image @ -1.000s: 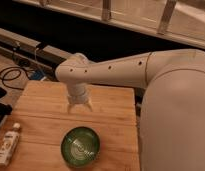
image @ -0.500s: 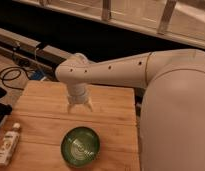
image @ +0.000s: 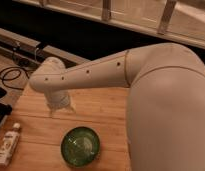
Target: Place the bottle in the ceramic bowl
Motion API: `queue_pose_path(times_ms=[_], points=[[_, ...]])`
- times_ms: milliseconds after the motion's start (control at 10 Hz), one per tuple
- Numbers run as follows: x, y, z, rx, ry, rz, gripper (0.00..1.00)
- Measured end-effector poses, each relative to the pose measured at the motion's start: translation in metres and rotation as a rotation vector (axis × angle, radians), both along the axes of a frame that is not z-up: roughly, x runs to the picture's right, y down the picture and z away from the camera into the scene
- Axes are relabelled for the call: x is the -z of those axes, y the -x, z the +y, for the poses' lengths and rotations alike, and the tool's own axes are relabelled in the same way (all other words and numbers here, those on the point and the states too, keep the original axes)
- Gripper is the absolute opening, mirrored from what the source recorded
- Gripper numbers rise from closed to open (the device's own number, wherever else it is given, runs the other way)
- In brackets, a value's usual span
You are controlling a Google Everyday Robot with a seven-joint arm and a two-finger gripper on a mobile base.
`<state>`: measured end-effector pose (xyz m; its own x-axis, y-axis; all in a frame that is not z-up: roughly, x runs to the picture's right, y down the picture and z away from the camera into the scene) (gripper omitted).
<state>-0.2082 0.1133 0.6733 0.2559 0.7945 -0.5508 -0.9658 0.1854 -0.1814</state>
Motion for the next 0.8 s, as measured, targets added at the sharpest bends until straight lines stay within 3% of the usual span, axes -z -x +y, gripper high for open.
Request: queue_pose_path(times_ms=[200,300,800], points=[[0.007,0.063,0.002,0.023,-0.037,-0.071,0.65],[0.011,0.080,0.005,0.024,-0.043,-0.095,0.65],[0.010,0.081,0.004,0.026,-0.047,-0.092,0.65]])
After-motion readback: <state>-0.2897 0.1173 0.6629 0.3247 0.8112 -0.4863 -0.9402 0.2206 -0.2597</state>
